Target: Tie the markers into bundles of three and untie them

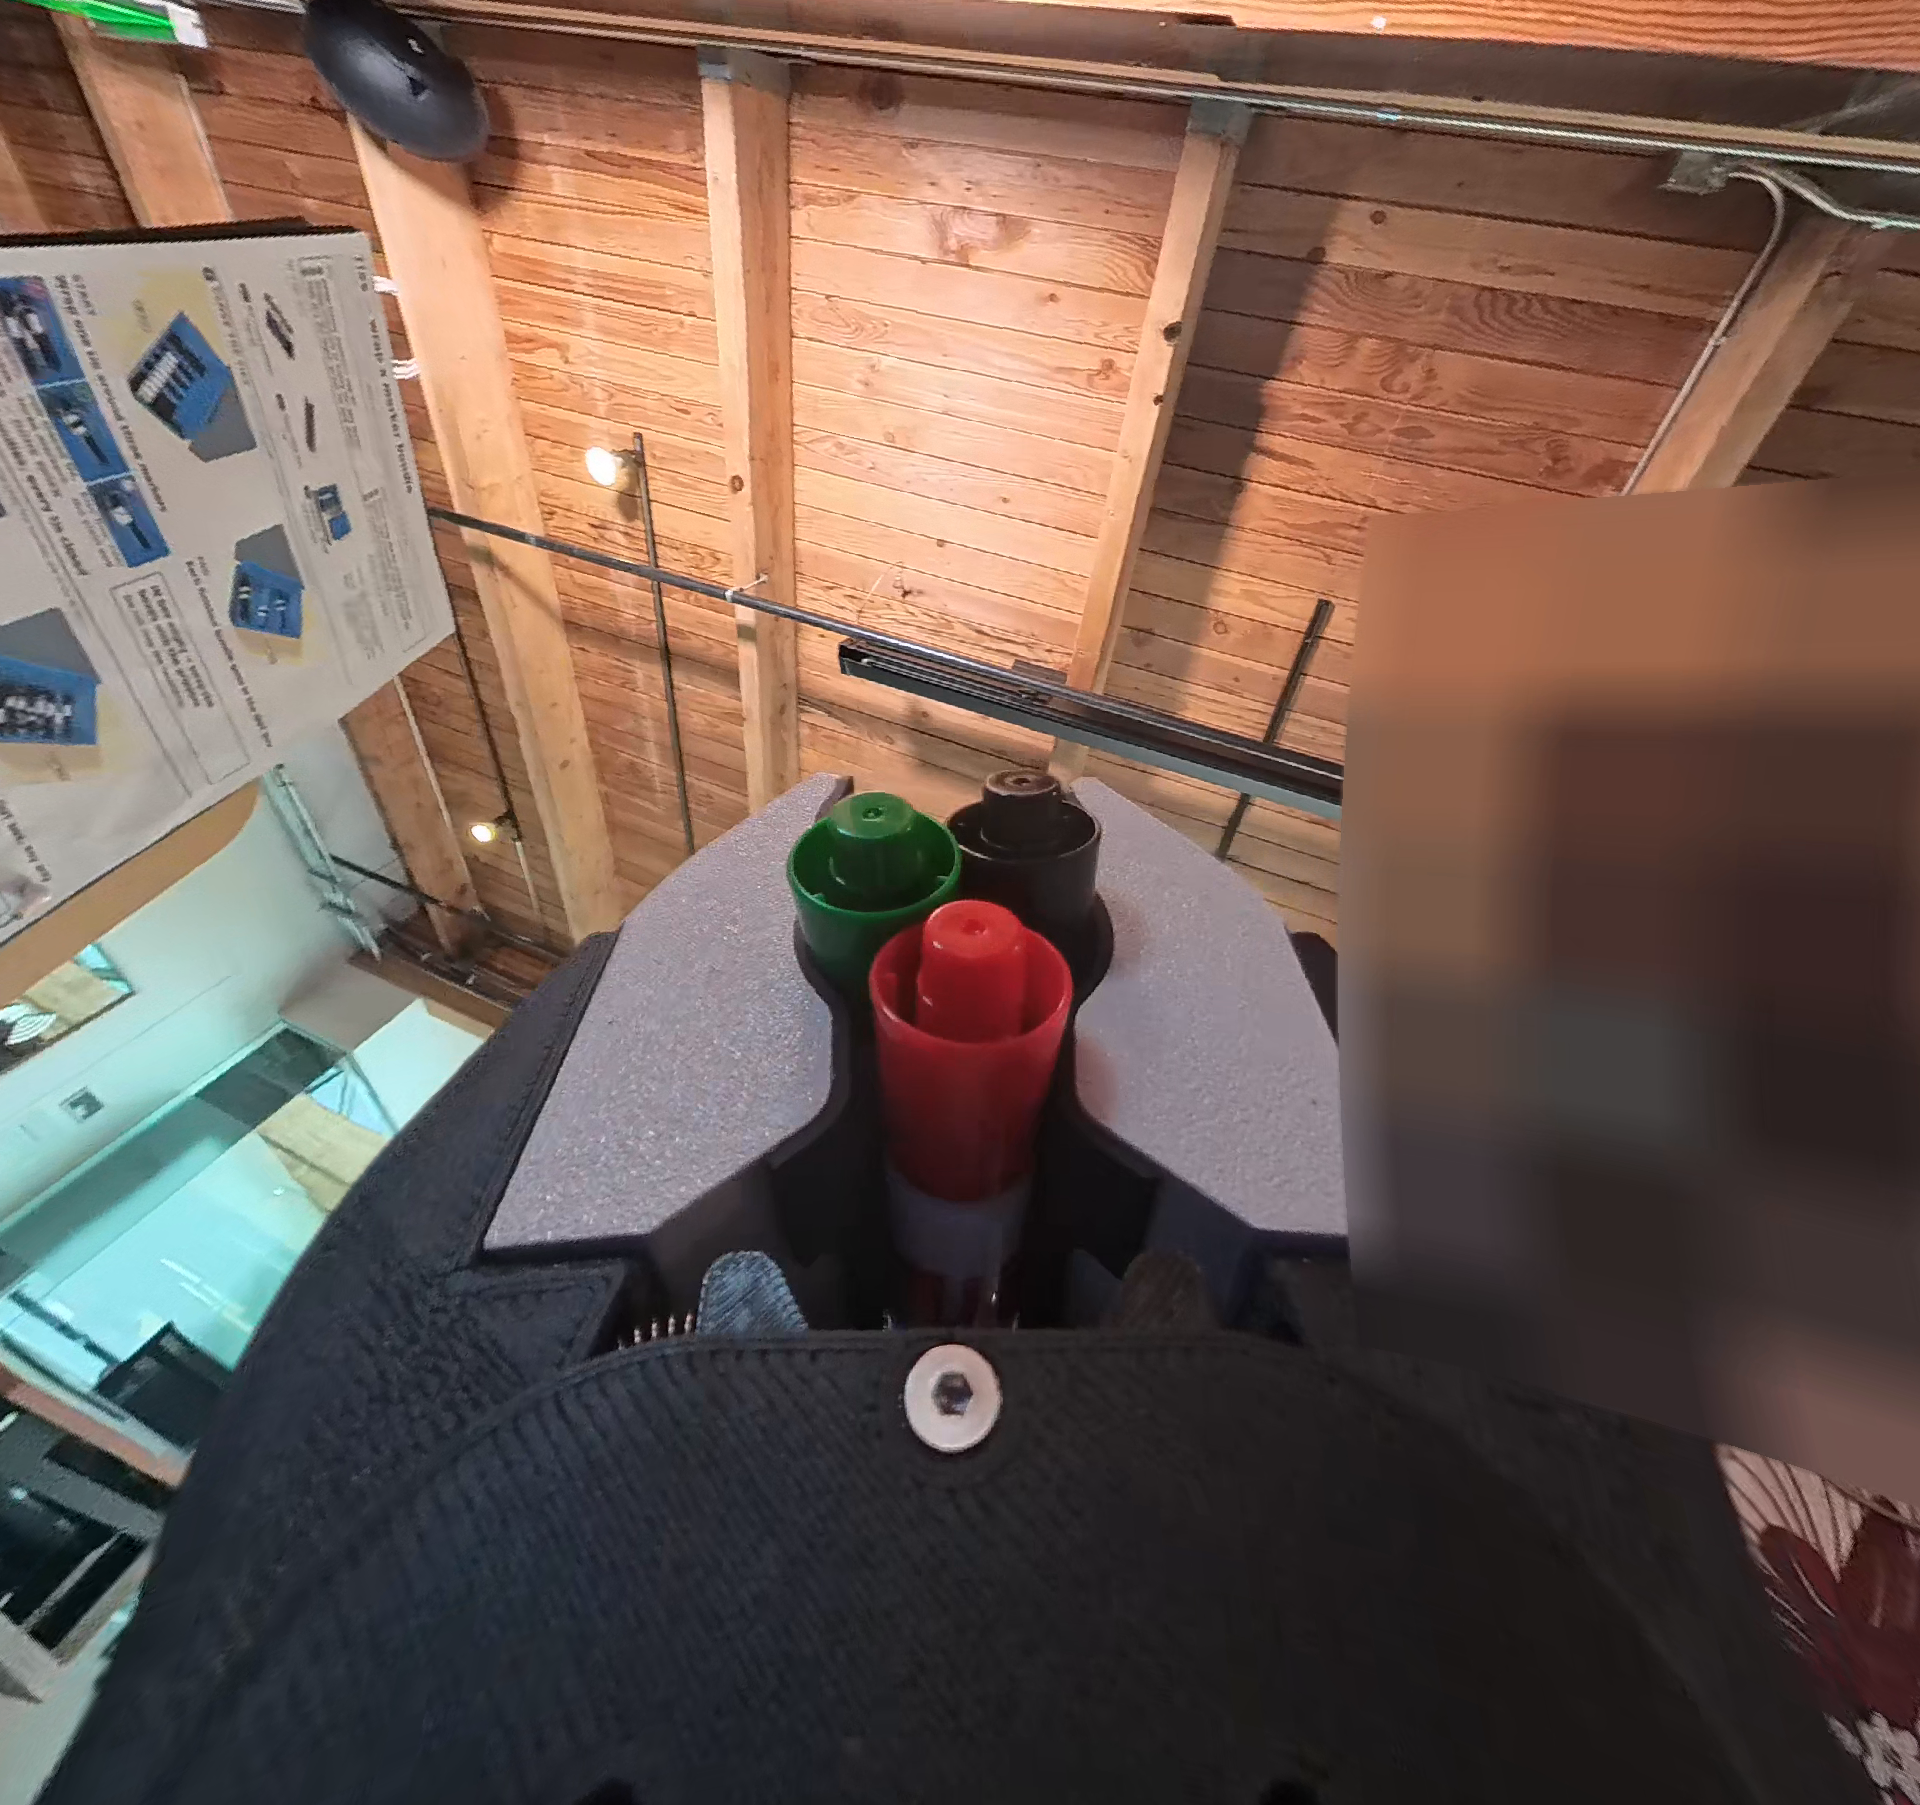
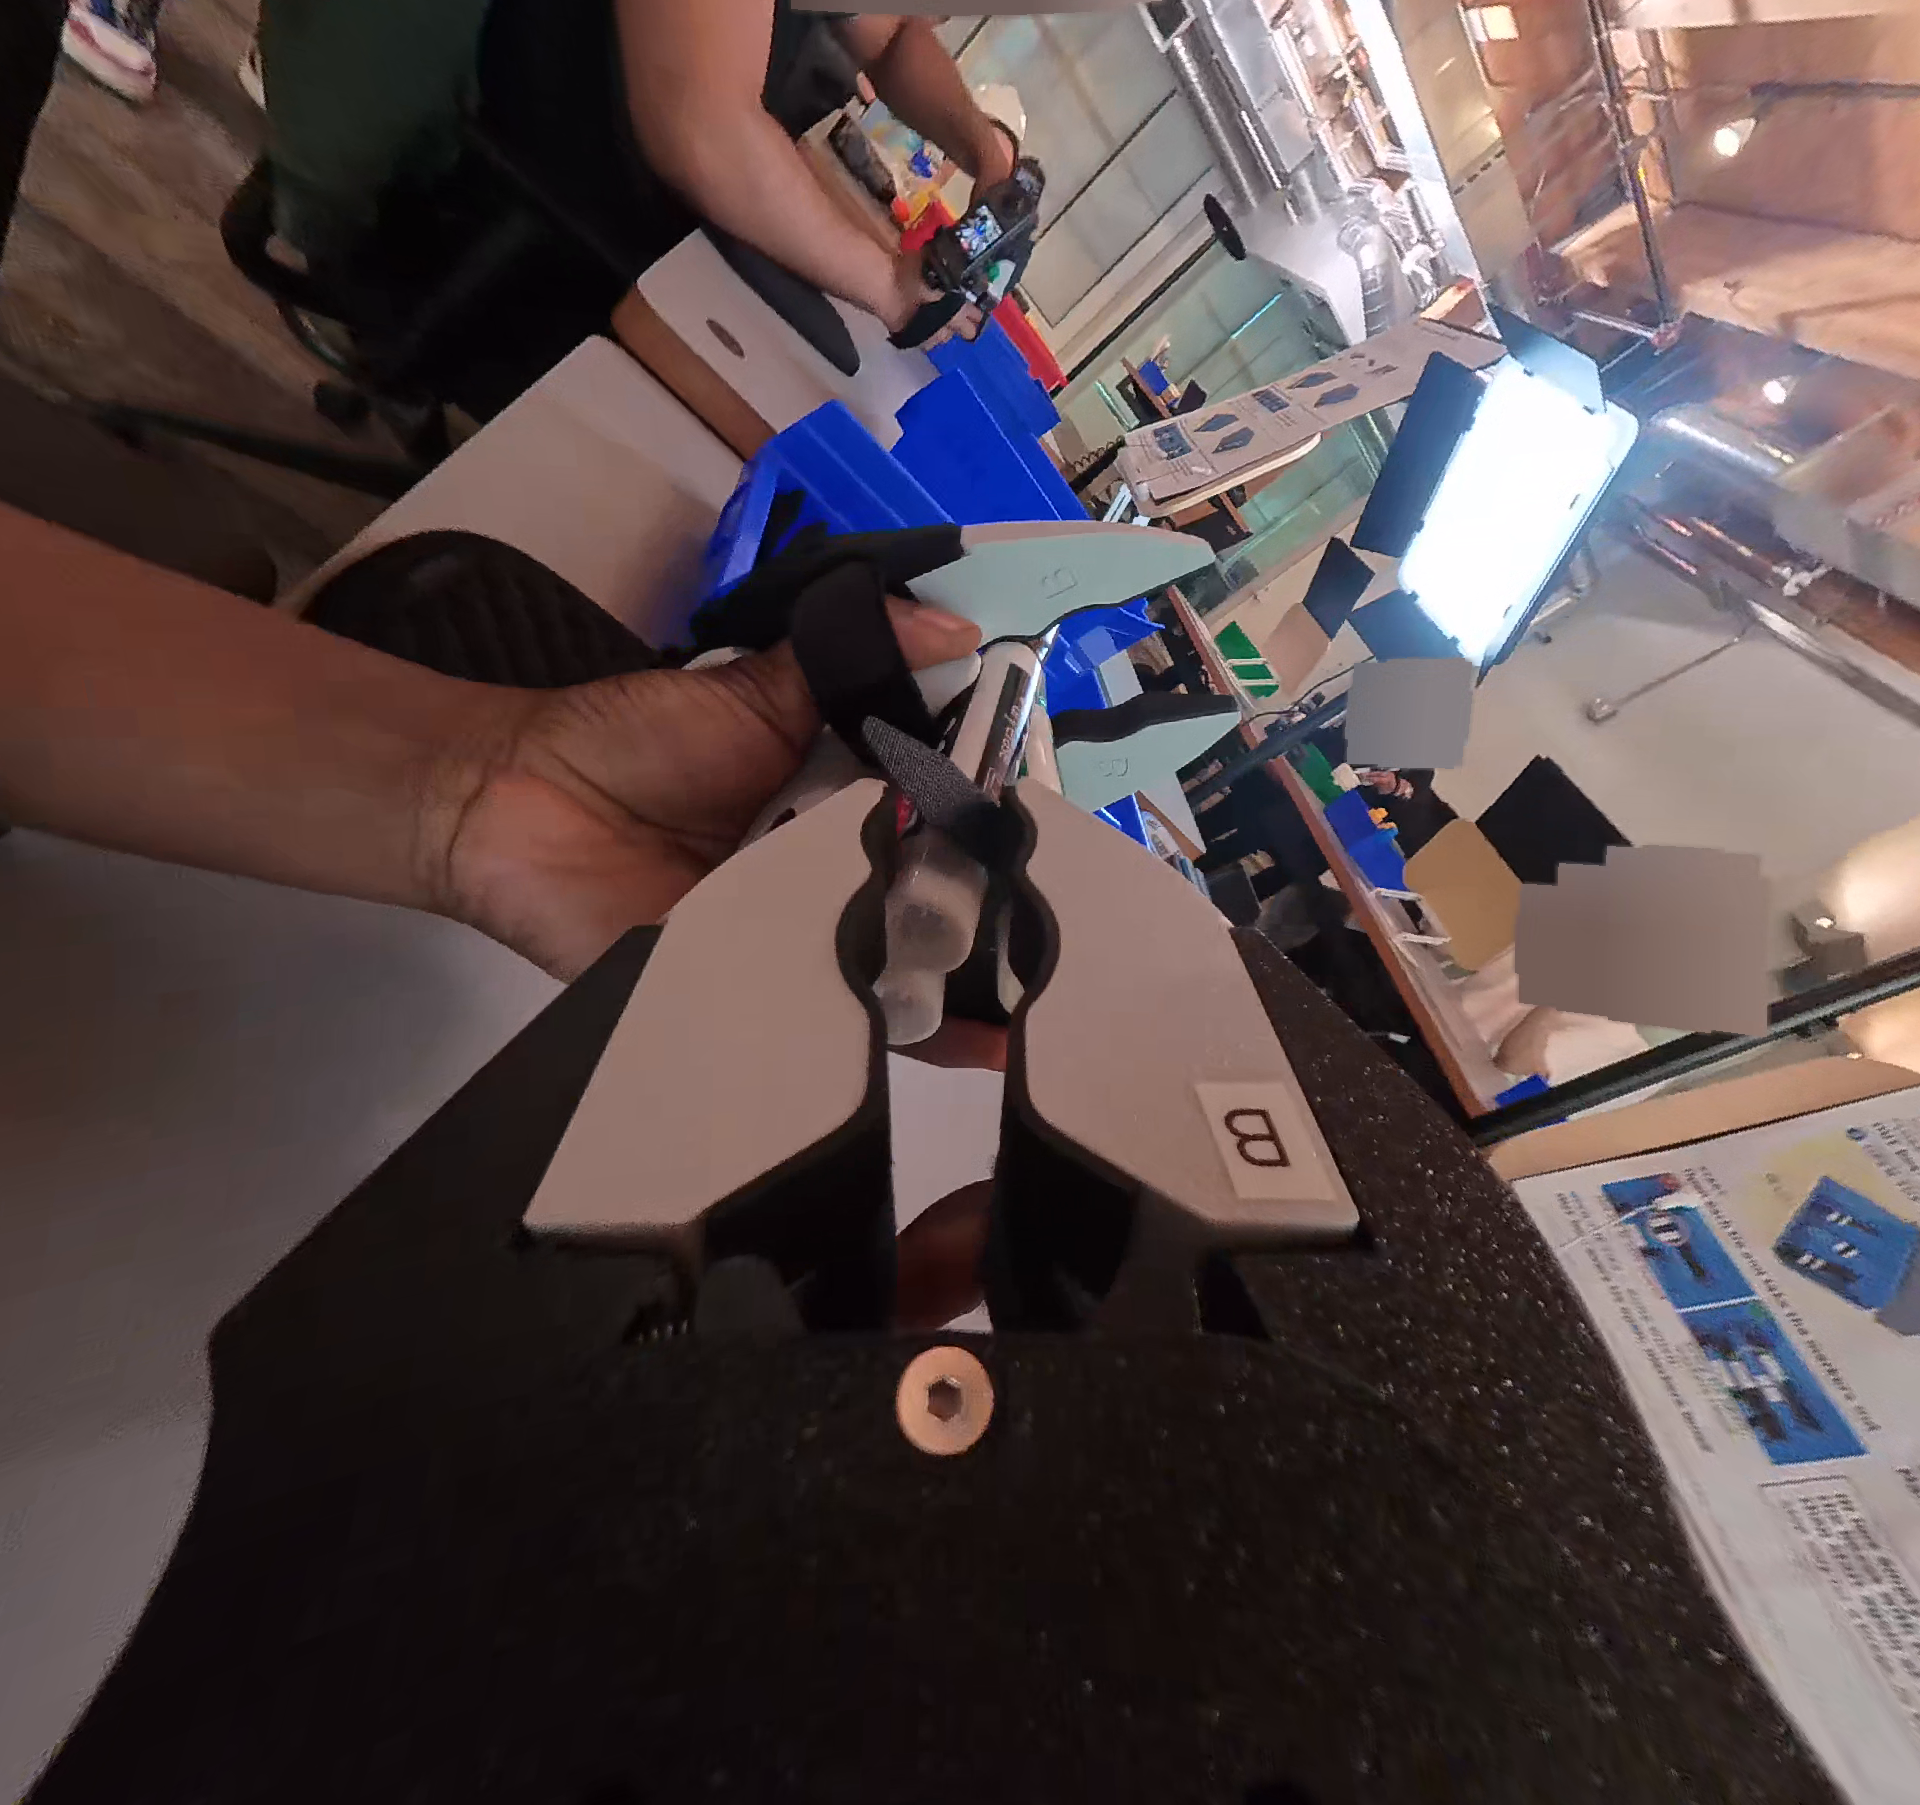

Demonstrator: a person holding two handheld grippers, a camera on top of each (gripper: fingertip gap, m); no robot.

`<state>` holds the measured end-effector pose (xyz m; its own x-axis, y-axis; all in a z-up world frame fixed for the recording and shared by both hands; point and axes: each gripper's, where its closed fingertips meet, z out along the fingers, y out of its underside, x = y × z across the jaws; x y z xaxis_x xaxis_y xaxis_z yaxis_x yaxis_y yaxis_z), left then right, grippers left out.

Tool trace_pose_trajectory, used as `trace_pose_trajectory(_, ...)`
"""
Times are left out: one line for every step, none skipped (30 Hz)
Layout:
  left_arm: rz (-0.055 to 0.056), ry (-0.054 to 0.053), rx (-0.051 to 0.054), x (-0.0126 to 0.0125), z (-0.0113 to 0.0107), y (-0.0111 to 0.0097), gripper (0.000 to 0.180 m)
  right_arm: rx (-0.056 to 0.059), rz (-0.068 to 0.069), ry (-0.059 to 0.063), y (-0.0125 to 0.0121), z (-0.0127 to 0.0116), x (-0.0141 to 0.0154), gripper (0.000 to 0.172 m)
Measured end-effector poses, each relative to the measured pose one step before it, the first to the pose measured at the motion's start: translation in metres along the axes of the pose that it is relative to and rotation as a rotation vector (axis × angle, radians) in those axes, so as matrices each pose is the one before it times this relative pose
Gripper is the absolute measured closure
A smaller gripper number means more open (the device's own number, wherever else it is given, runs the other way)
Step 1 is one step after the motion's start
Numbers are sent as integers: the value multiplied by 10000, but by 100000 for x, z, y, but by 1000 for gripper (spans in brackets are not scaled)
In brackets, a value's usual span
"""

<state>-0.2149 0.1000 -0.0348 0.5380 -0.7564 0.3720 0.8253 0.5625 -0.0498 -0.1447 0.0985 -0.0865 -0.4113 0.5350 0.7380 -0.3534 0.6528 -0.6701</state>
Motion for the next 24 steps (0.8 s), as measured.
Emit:
trace_pose_trajectory(23, -136, -48, -129, 12, 31, 143, 94, 283, 15, -10, 2, 120, 155)
trace_pose_trajectory(31, -117, -32, -94, 40, 38, 143, 85, 294, -3, 14, -6, 100, 155)
trace_pose_trajectory(47, -114, -20, -85, 40, 11, 143, 83, 293, 3, 41, -18, 102, 156)
trace_pose_trajectory(44, -112, -23, -85, 52, 34, 143, 87, 301, 6, 32, -38, 95, 156)
trace_pose_trajectory(34, -87, -49, -76, 58, 81, 143, 110, 317, 0, 1, -62, 103, 157)
trace_pose_trajectory(53, -15, -40, 14, 64, 98, 143, 145, 333, -1, -48, -93, 119, 159)
trace_pose_trajectory(50, 1, -10, 47, 50, 94, 143, 157, 355, -24, -93, -99, 110, 162)
trace_pose_trajectory(-15, -14, 11, 11, 29, 64, 143, 164, 336, -38, -98, -103, 104, 165)
trace_pose_trajectory(-87, -53, 14, -70, 23, 52, 143, 136, 258, -3, -78, -123, 165, 169)
trace_pose_trajectory(-169, -129, 8, -171, 13, 38, 143, 81, 165, -29, -9, -104, 99, 169)
trace_pose_trajectory(-120, -181, -62, -232, 18, 89, 143, 36, 151, -40, 55, -63, 51, 169)
trace_pose_trajectory(81, -68, -55, -56, 2, 50, 143, 11, 157, -30, 83, -30, 21, 169)
trace_pose_trajectory(73, -90, -56, -82, -33, 32, 143, -7, 119, -29, 102, -13, 6, 169)
trace_pose_trajectory(-43, -156, -14, -187, -65, -32, 143, 10, 45, -82, 74, -12, -102, 168)
trace_pose_trajectory(-82, -92, 6, -132, -66, -78, 143, 19, -69, -160, 59, -42, -236, 165)
trace_pose_trajectory(-62, -123, 1, -173, -52, -52, 143, -74, -182, -229, 184, -12, -364, 154)
trace_pose_trajectory(29, -91, 48, -84, -50, -104, 143, -186, -224, -245, 314, 34, -424, 138)
trace_pose_trajectory(40, -102, -4, -90, -15, -41, 143, -269, -271, -217, 346, 115, -406, 126)
trace_pose_trajectory(71, -175, -19, -170, -2, 0, 143, -282, -375, -70, 258, 152, -277, 119)
trace_pose_trajectory(90, -12, 18, 26, -7, -21, 143, -275, -508, 186, 184, 175, 18, 119)
trace_pose_trajectory(-4, -2, 49, 15, 6, -20, 143, -259, -582, 316, 144, 189, 152, 119)
trace_pose_trajectory(-3, -9, 138, 19, 2, -117, 143, -256, -492, 369, 143, 224, 205, 120)
trace_pose_trajectory(31, -49, 113, -31, 14, -80, 143, -239, -346, 275, 159, 254, 92, 120)
trace_pose_trajectory(52, -99, 44, -95, 12, -11, 143, -186, -257, 169, 117, 227, -24, 118)
